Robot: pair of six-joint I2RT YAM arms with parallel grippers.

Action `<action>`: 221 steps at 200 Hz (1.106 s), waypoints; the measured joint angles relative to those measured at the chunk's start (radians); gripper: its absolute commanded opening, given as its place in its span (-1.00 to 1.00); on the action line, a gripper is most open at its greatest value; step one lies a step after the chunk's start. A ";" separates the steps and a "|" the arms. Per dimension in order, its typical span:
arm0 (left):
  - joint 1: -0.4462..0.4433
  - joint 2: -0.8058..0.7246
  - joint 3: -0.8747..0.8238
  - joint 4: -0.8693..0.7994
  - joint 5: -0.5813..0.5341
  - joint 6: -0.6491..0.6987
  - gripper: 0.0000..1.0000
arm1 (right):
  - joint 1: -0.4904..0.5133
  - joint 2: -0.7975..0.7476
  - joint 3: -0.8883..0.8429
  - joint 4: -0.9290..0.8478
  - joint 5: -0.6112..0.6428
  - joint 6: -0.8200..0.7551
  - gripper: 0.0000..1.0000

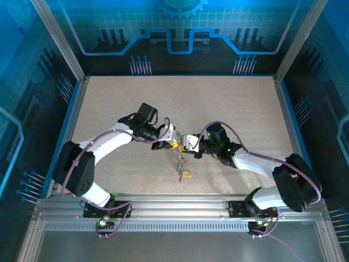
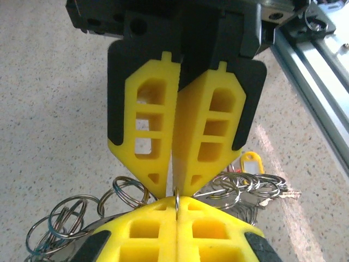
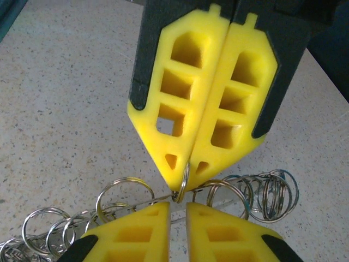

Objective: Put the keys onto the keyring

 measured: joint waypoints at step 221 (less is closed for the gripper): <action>-0.005 -0.027 -0.016 0.025 -0.056 -0.067 -0.72 | -0.010 0.038 -0.058 0.209 -0.045 0.131 -1.00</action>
